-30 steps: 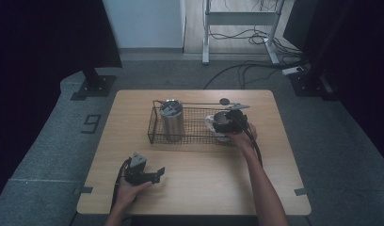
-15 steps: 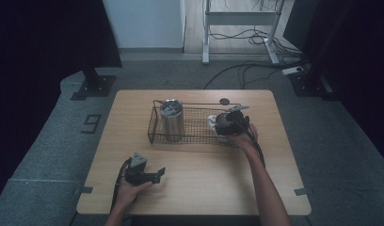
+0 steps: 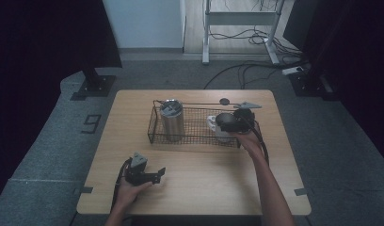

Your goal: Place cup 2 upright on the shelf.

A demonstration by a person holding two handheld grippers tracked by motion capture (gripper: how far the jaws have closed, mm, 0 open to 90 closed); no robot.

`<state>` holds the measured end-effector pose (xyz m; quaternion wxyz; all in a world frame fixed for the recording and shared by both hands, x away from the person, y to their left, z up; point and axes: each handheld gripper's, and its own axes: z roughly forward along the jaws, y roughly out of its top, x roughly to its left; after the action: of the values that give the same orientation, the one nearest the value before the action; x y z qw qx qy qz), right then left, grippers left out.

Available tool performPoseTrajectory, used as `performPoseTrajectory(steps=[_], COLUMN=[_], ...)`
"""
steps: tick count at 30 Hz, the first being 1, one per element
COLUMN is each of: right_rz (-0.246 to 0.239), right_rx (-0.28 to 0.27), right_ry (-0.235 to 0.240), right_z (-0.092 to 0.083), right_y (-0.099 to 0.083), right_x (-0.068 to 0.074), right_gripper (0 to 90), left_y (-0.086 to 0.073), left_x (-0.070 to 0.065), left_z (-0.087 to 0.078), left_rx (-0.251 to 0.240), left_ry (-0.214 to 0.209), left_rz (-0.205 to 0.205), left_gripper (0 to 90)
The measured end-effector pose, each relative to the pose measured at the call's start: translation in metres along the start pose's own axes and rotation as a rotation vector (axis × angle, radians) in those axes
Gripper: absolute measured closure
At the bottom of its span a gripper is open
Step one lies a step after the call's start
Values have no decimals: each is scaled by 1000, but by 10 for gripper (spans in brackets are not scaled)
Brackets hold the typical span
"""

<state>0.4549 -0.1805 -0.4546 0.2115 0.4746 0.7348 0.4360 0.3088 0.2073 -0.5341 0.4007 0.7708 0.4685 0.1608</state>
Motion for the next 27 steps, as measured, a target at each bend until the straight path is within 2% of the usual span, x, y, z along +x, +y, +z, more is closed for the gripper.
performPoseTrajectory(steps=[13, 22, 24, 27], right_rz=[-8, -8, -11, -12], right_rx=[-49, -59, -84, -92], right_ry=[29, 28, 32, 37], right_z=[-15, -25, -30, -38], right_y=[0, -10, -13, -19], right_x=[5, 5, 6, 6], right_gripper=[31, 51, 65, 66], left_y=[0, 0, 0, 0], left_x=[1, 2, 2, 2], left_z=[0, -1, 0, 0], left_rx=[1, 1, 2, 2], left_ry=[3, 5, 5, 5], left_rz=[-1, -2, -2, -2], left_gripper=[78, 78, 78, 78])
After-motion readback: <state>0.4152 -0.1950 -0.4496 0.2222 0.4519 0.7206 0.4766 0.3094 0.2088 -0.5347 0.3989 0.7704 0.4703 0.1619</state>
